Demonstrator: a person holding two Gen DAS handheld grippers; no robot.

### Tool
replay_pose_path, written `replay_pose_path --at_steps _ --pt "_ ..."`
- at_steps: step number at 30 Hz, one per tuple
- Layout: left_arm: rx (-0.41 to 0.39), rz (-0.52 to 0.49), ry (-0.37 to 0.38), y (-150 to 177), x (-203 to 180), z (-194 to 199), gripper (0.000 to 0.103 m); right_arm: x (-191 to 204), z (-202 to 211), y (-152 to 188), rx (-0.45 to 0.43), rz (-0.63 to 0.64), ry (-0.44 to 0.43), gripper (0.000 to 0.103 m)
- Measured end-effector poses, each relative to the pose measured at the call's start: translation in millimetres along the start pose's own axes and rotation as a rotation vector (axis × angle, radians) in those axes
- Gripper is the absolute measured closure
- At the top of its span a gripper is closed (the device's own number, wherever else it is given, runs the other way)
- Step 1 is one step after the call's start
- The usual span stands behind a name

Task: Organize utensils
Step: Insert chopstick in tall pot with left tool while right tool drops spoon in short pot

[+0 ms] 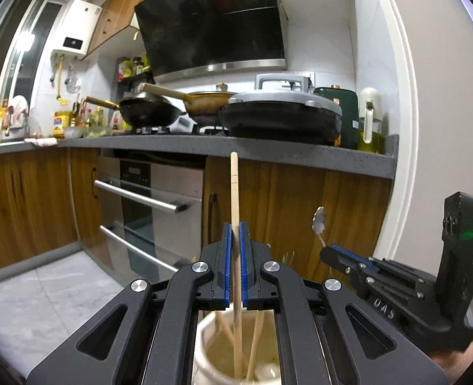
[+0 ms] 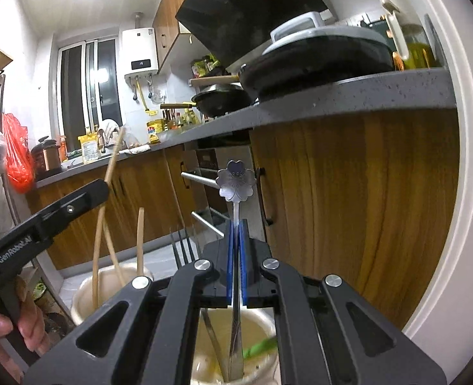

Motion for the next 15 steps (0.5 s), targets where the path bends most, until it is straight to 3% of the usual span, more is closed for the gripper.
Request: replay_pose_path --at_steps 15 --pt "0.177 0.033 -0.003 44 0 18 0.098 -6 17 25 0.097 0.018 -0.034 0.1"
Point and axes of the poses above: each gripper's, at about its wrist camera, not at the fingertips, and z roughly against the way its jaws point, x to its left, y to its underside, the point moved 1 cm from there along -z, roughly the way its jaws point, and after that the axes turned 11 degrees about y, right-handed, at the moved point
